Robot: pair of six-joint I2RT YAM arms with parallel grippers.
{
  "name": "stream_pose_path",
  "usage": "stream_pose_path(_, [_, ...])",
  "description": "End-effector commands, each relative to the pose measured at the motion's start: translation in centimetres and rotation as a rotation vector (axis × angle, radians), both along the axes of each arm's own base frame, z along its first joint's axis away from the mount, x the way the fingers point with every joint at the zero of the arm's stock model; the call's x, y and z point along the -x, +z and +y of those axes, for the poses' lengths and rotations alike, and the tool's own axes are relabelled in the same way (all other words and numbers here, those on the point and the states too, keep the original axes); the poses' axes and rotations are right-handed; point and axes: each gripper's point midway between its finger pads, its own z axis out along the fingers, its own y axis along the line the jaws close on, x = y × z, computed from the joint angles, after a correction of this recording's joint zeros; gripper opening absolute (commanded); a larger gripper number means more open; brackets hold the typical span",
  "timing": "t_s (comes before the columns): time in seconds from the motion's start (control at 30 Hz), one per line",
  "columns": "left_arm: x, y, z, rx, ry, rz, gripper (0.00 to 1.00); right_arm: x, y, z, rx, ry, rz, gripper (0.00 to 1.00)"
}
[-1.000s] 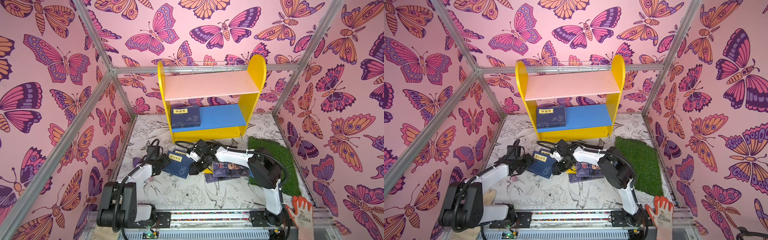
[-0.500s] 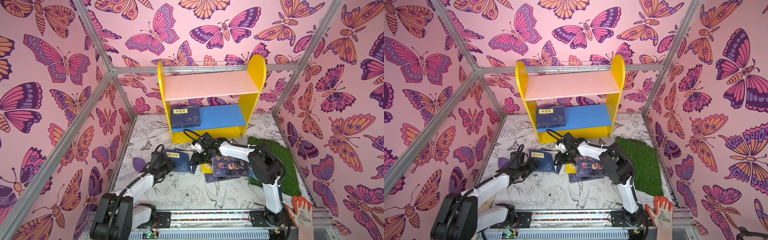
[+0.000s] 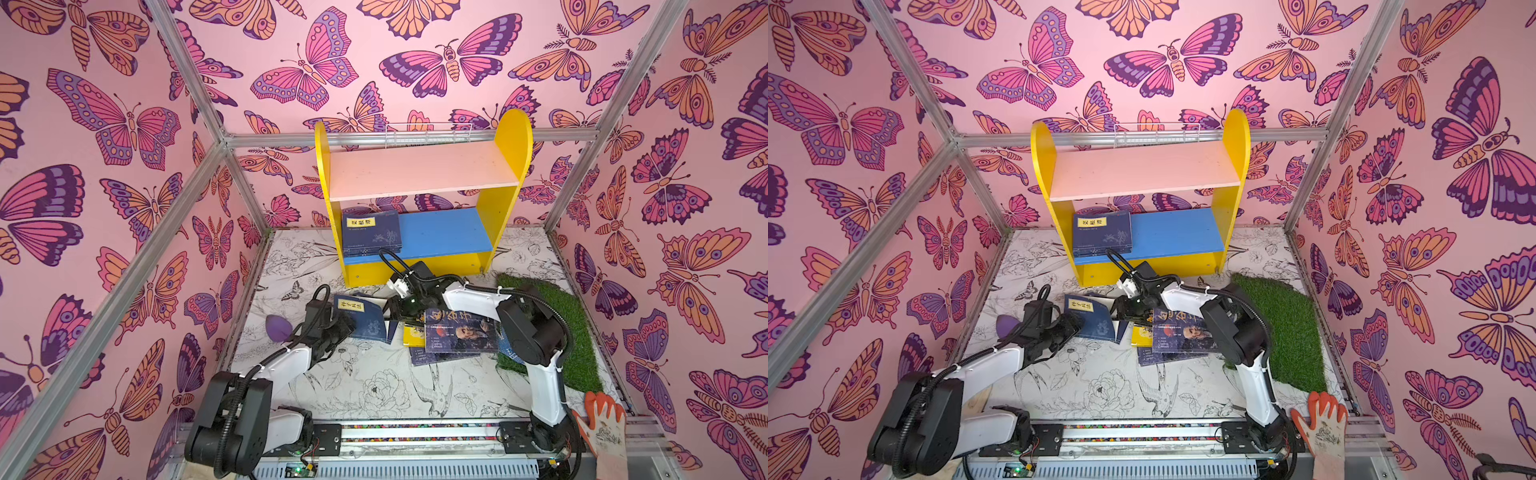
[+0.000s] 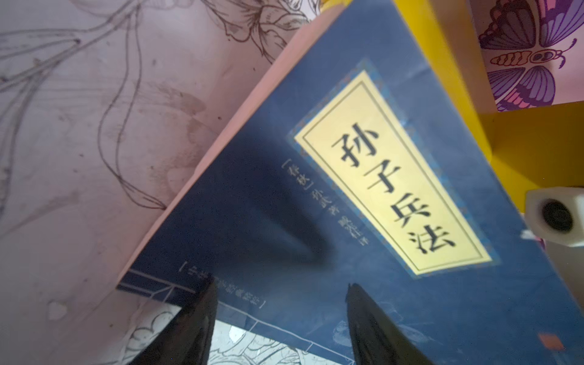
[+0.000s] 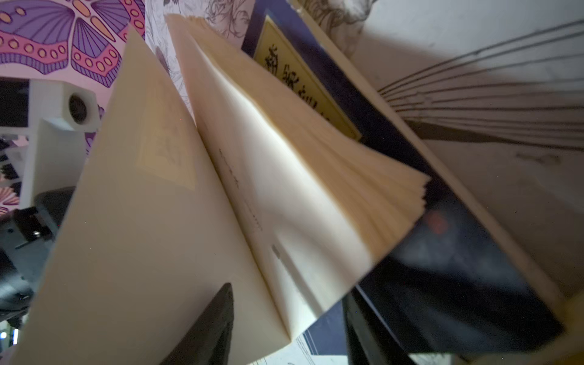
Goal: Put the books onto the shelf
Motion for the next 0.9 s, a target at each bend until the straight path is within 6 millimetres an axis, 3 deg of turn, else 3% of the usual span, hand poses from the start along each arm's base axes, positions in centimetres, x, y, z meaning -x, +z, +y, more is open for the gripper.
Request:
stream_pose_path(0.0, [4.7, -4.6, 0.0, 0.006, -0.003, 0.229, 0.68, -1.7, -0.3, -1.8, -0.005, -0.108, 0.011, 0.55])
stream_pose_path(0.23, [4.8, -5.3, 0.2, 0.01, 0.024, 0.253, 0.68, -1.1, -0.3, -2.8, 0.006, -0.11, -0.019, 0.56])
stream_pose_path(0.53, [5.2, -5.6, 0.7, 0.008, 0.055, 0.263, 0.68, -2.7, 1.4, -5.4, 0.083, -0.221, -0.153, 0.58])
stream_pose_path(0.73, [5.1, -5.6, 0.7, 0.01, 0.054, 0.262, 0.68, -1.5, 2.3, -4.1, 0.035, -0.148, -0.159, 0.58])
stream_pose_path(0.87, [5.2, -5.6, 0.6, 0.011, 0.051, 0.265, 0.68, 0.5, 1.0, -2.6, 0.06, -0.052, -0.118, 0.58])
